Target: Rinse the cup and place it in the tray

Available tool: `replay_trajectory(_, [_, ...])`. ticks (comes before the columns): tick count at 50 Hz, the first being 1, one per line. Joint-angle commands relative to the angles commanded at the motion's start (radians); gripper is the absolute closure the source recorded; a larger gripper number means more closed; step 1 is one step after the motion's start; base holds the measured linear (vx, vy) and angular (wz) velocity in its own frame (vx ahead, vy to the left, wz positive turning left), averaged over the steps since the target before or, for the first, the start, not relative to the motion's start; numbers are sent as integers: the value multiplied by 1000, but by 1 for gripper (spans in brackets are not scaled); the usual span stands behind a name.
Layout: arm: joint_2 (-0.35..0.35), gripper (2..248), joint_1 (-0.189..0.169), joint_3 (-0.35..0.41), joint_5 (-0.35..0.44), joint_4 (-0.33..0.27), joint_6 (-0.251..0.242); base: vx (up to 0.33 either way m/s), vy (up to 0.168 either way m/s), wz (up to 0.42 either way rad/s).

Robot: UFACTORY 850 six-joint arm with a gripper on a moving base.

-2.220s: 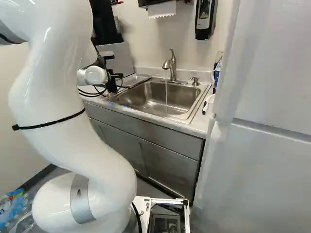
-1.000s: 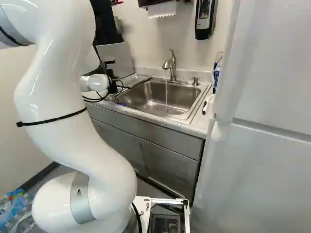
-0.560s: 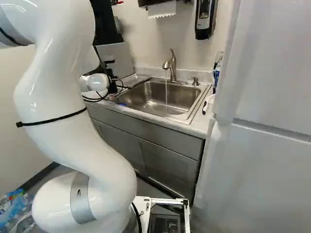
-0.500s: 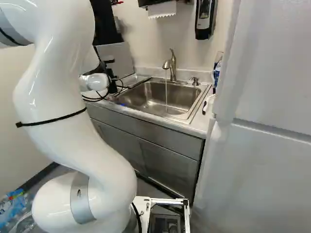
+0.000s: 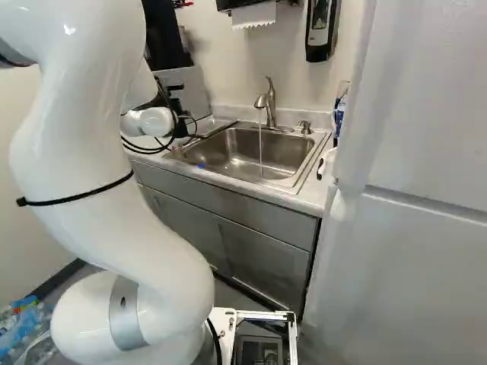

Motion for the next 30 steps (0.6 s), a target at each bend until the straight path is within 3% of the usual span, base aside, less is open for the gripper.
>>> replay_trajectory(30, [85,124,-81,26,-57,0,0,0,0,0])
